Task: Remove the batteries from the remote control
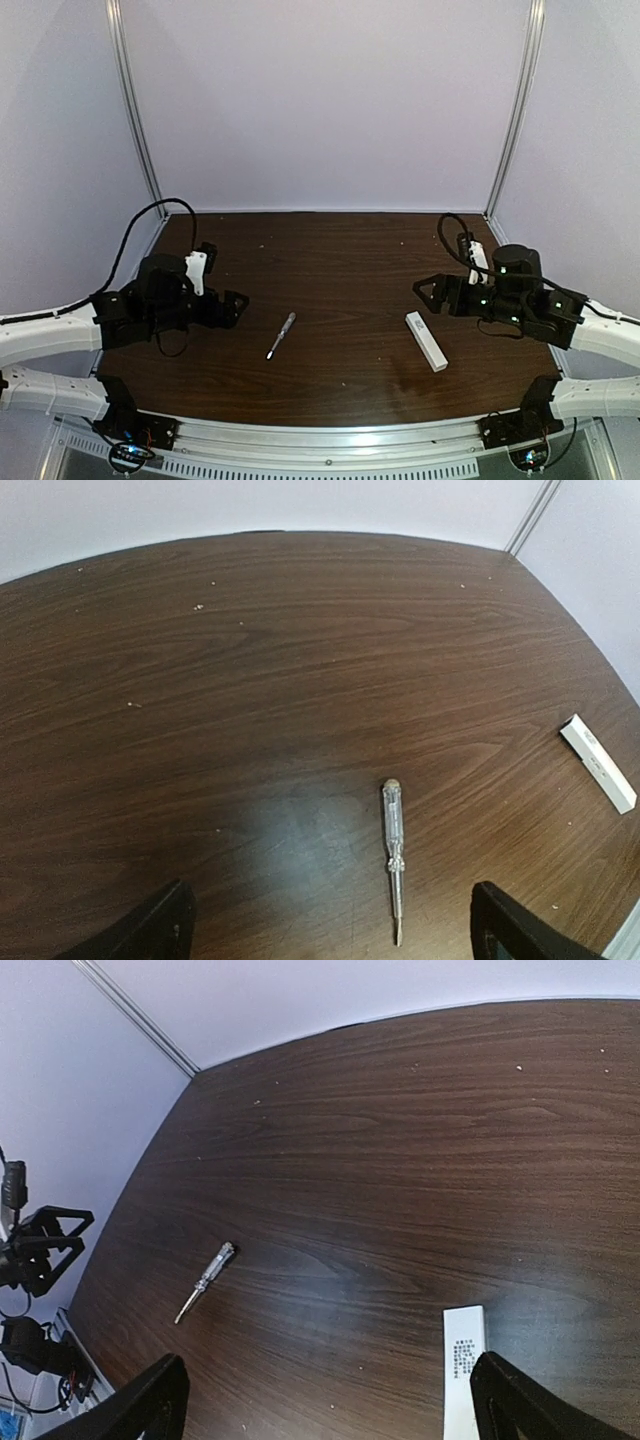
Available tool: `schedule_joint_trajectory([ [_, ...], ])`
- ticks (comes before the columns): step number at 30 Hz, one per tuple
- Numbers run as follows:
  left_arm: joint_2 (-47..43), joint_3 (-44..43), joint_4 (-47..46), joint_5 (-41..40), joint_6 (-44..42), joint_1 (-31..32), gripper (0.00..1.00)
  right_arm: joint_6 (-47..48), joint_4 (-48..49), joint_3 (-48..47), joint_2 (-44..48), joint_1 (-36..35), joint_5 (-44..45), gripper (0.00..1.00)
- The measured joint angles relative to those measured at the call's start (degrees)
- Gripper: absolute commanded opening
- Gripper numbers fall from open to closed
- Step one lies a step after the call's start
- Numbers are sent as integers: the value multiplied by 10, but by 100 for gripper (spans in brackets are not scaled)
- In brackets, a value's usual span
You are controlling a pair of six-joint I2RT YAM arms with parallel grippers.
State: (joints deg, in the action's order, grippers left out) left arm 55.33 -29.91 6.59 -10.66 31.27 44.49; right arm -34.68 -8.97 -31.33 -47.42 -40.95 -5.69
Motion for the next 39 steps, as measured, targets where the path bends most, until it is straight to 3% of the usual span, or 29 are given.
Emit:
schedule_joint_trajectory([
  [10,-4,-15,-1,-25,3,14,97,-32,-126,-32,-39,-53,116,100],
  [19,-14,-15,-4,-26,5,14,95,-77,-145,-17,-111,-105,165,100],
  [30,-16,-15,-5,-17,4,14,93,-106,-132,1,-212,-118,187,85],
  [39,-16,-15,-5,-9,4,14,92,-118,-122,21,-238,-122,188,68],
])
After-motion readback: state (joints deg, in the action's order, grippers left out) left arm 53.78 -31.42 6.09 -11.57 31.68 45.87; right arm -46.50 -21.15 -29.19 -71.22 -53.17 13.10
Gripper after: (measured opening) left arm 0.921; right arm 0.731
